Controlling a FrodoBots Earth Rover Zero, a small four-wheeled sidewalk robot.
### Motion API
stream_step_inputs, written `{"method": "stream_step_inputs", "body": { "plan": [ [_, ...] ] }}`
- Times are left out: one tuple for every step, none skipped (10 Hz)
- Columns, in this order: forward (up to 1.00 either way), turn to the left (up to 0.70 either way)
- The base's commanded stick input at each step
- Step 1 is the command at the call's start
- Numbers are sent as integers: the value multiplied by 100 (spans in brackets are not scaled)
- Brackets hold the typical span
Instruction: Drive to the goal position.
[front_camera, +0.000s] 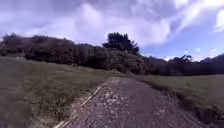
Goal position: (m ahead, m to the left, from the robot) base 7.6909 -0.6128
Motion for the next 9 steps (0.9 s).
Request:
{"method": "stream_step_inputs", "body": {
  "plan": [
    [100,0],
    [100,0],
    [100,-7],
    [100,-20],
    [100,-32],
    [100,0],
    [100,0],
    [100,0],
    [100,0]
  ]
}}
